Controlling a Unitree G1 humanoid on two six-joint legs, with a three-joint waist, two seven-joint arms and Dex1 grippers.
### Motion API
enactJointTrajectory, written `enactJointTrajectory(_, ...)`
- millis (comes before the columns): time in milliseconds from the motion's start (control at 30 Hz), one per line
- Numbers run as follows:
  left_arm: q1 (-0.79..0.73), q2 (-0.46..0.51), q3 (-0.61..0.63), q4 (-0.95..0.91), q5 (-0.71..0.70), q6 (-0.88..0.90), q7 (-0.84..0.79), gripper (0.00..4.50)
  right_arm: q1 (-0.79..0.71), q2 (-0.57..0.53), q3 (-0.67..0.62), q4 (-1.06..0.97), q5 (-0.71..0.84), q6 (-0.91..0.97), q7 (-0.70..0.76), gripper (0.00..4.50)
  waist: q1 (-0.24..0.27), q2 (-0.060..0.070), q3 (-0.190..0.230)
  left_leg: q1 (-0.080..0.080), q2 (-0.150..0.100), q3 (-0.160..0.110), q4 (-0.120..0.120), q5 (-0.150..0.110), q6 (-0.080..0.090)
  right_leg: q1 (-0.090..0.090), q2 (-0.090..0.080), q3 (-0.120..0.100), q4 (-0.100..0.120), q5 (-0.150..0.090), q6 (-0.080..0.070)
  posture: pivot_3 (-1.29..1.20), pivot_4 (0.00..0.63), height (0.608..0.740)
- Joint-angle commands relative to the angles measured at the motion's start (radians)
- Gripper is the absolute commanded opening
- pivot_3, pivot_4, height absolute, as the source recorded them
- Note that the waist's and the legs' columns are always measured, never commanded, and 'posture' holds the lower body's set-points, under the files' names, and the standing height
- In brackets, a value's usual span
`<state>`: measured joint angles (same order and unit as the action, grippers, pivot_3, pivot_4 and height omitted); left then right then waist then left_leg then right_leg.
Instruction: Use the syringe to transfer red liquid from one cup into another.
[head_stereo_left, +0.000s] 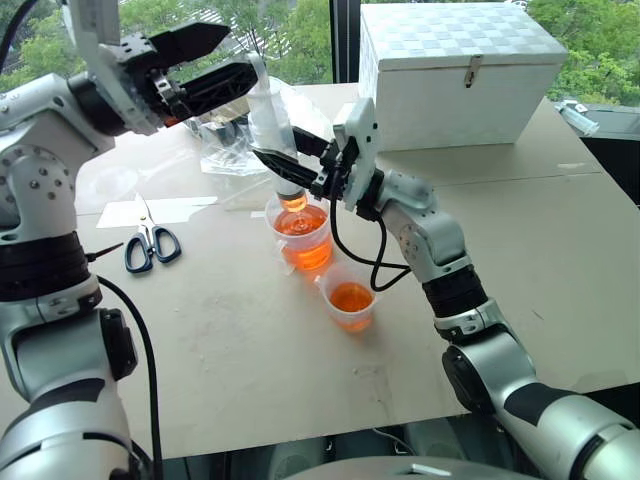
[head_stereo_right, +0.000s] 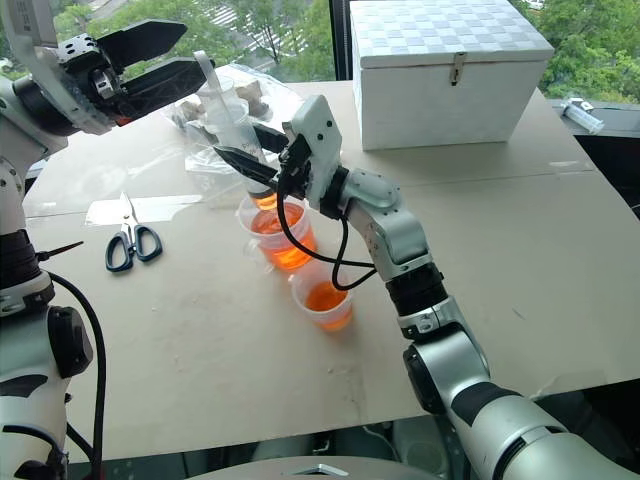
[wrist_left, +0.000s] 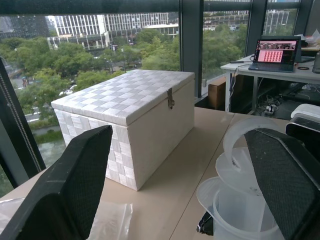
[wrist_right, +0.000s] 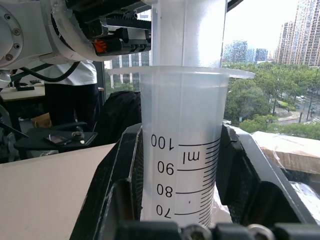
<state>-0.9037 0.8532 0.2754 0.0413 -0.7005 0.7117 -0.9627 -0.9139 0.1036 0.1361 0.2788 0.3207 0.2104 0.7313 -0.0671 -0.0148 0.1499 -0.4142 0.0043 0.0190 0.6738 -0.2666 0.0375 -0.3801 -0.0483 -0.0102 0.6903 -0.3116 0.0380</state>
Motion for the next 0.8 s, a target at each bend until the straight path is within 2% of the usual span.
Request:
enactJointTrajectory(33, 0.018, 0.018, 0.015, -0.039, -0.003, -0.006, -0.003, 4.29, -0.071, 0.008, -0.044, -0.029, 0.036, -0.024, -0.009, 1.54, 0.001, 0.000, 0.000, 0.000, 0.000, 0.000, 0.001, 0.000, 0.000, 0.000, 0.000, 0.000, 0.001, 0.000, 0.000, 0.00, 0.150, 0.740)
enactJointTrajectory(367, 0.024, 0.017, 0.023, -0.010, -0.007, -0.028, -0.001, 4.29, -0.112, -0.004, -0.086, -0.021, 0.053, -0.013, -0.021, 1.54, 0.000, 0.000, 0.000, 0.000, 0.000, 0.000, 0.001, 0.000, 0.000, 0.000, 0.000, 0.001, 0.003, 0.000, 0.000, 0.00, 0.150, 0.740)
enactJointTrajectory(567, 0.033, 0.025, 0.052, 0.012, -0.018, -0.032, 0.005, 4.29, -0.095, 0.014, -0.124, -0.073, 0.139, 0.121, -0.072, 1.54, 0.001, 0.000, 0.000, 0.000, 0.000, -0.001, 0.001, 0.000, 0.000, 0.000, 0.000, 0.001, 0.003, 0.000, 0.000, 0.00, 0.150, 0.740)
enactJointTrajectory(800, 0.054, 0.035, 0.072, 0.004, -0.022, -0.028, 0.009, 4.29, -0.036, 0.012, -0.091, -0.145, 0.159, 0.206, -0.084, 1.54, 0.001, 0.000, 0.000, 0.000, 0.000, -0.001, 0.001, 0.000, 0.000, 0.000, 0.000, 0.001, 0.003, 0.000, 0.000, 0.00, 0.150, 0.740)
